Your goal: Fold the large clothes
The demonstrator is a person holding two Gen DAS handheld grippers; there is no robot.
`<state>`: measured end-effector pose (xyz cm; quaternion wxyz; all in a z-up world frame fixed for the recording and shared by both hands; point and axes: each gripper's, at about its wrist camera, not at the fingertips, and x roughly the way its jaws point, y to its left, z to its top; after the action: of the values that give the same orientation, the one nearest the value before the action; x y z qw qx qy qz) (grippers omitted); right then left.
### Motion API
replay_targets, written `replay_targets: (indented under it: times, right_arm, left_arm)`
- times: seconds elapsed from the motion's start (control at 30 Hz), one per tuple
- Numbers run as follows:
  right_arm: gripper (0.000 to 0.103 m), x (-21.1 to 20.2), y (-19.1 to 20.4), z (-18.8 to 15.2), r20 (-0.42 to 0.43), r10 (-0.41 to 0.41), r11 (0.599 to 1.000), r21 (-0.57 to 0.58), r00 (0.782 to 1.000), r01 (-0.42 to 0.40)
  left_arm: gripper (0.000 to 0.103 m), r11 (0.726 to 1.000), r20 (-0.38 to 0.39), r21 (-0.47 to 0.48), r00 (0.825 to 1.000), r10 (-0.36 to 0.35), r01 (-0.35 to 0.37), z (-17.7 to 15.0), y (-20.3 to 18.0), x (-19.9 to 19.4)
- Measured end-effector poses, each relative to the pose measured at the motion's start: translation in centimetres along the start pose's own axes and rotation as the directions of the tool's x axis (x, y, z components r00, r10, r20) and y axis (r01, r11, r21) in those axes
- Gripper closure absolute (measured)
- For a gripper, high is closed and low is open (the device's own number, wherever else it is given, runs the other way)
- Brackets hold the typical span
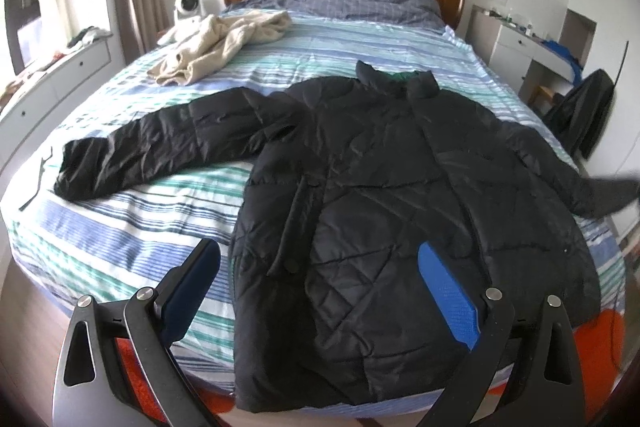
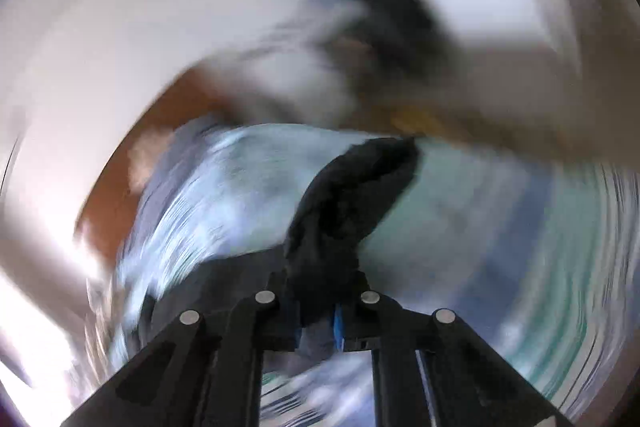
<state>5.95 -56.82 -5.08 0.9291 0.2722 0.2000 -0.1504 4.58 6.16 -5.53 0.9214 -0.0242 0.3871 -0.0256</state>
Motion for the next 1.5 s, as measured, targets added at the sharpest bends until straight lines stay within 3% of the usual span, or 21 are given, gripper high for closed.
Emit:
replay_targets:
  times: [0.07, 0.2, 0.33, 0.43, 0.5, 0.53, 0.57, 0.6, 0.63, 0.73, 0.8, 0.87, 0.97, 1.17, 1.2, 1.27, 1.3, 1.37, 1.4, 1.5]
  right_arm:
    - [0.092, -2.0, 7.6, 0.1, 0.009, 0.097, 0.970, -0.226, 0.995, -0.093]
    - [0.092, -4.0, 20.5, -4.3, -0.074, 0.252, 0.816, -0.520, 0.965, -0.253]
    - [0.092, -2.9, 28.0, -11.5, -0.212, 0.317, 0.697, -0.609, 0.925, -0.378]
    - [0.091, -1.9, 31.2, -17.6, -0.319, 0.323, 0.651, -0.609, 0.891, -0.454]
    - [0.088, -1.3, 31.9, -20.7, -0.388, 0.322, 0.649, -0.574, 0.863, -0.500]
    - [0.073, -0.2, 32.2, -22.3, -0.467, 0.323, 0.654, -0.519, 0.823, -0.551]
    - [0.056, 0.7, 32.2, -23.6, -0.549, 0.325, 0.661, -0.451, 0.770, -0.600]
    - [0.019, 0.8, 32.1, -24.7, -0.597, 0.328, 0.668, -0.402, 0.732, -0.627]
    - [0.011, 0.7, 31.6, -25.4, -0.611, 0.342, 0.679, -0.365, 0.714, -0.637]
    - [0.011, -1.3, 30.2, -25.3, -0.589, 0.361, 0.678, -0.366, 0.722, -0.637]
    - [0.011, -2.9, 29.0, -24.8, -0.567, 0.375, 0.680, -0.371, 0.734, -0.633]
    - [0.011, -4.2, 28.2, -24.5, -0.551, 0.369, 0.685, -0.383, 0.749, -0.619]
    - [0.011, -5.4, 26.6, -24.0, -0.548, 0.357, 0.705, -0.373, 0.757, -0.603]
    - [0.011, -7.2, 24.1, -23.6, -0.526, 0.325, 0.747, -0.366, 0.786, -0.554]
    - [0.011, -7.4, 23.9, -23.6, -0.527, 0.328, 0.752, -0.358, 0.784, -0.554]
    - [0.011, -7.6, 23.5, -23.8, -0.531, 0.326, 0.759, -0.347, 0.782, -0.551]
    - [0.011, -7.5, 23.3, -24.0, -0.533, 0.326, 0.762, -0.340, 0.781, -0.551]
    - [0.011, -7.5, 22.9, -24.3, -0.545, 0.332, 0.767, -0.320, 0.770, -0.557]
    - [0.011, -7.3, 22.8, -24.4, -0.553, 0.340, 0.768, -0.303, 0.760, -0.564]
    - [0.011, -6.9, 22.8, -24.5, -0.570, 0.370, 0.767, -0.258, 0.734, -0.587]
  left_arm:
    - [0.004, 1.000, -0.023, 0.001, 1.000, -0.019, 0.019, 0.0, -0.3, 0.9]
    - [0.004, 0.999, -0.023, -0.007, 0.998, -0.052, 0.052, 0.3, -1.3, 1.2]
    - [0.004, 0.998, 0.007, 0.004, 0.998, -0.067, 0.067, 0.1, -2.1, 0.5]
    - [0.004, 0.999, -0.006, 0.022, 0.999, -0.049, 0.049, -0.4, -1.6, 0.5]
    - [0.004, 1.000, -0.021, 0.017, 0.999, -0.025, 0.026, -0.8, -0.8, 0.6]
    - [0.004, 1.000, -0.029, 0.006, 0.999, -0.022, 0.022, -0.9, -0.2, 0.7]
    - [0.004, 1.000, -0.036, -0.004, 0.999, -0.022, 0.022, -1.0, 0.1, 0.8]
    - [0.004, 1.000, -0.043, -0.019, 0.999, -0.024, 0.023, -1.0, 0.6, 0.9]
    - [0.004, 0.999, -0.047, -0.028, 0.999, -0.027, 0.026, -1.0, 0.8, 1.0]
    - [0.004, 0.997, -0.053, -0.055, 0.997, -0.064, 0.061, -1.0, 1.2, 1.5]
    - [0.004, 0.989, -0.056, -0.075, 0.989, -0.135, 0.130, -0.6, 1.0, 2.0]
    - [0.004, 0.970, -0.067, -0.100, 0.971, -0.230, 0.223, 0.2, 0.1, 3.0]
    - [0.003, 0.917, -0.119, -0.101, 0.911, -0.396, 0.386, 1.9, -2.3, 6.3]
    - [0.005, 0.897, -0.286, -0.119, 0.850, -0.442, 0.426, 3.8, -8.2, 14.6]
    - [0.009, 0.904, -0.293, -0.104, 0.856, -0.426, 0.415, 3.8, -8.8, 15.0]
    - [0.025, 0.937, -0.299, -0.027, 0.892, -0.340, 0.348, 3.7, -10.3, 15.5]
    - [0.040, 0.945, -0.300, 0.006, 0.902, -0.312, 0.328, 3.7, -10.7, 15.5]
    - [0.063, 0.945, -0.305, 0.027, 0.903, -0.302, 0.325, 3.8, -10.7, 15.2]
    - [0.081, 0.943, -0.311, 0.018, 0.898, -0.311, 0.333, 4.1, -10.3, 15.0]
    - [0.092, 0.936, -0.301, 0.005, 0.893, -0.334, 0.351, 5.2, -9.1, 13.9]
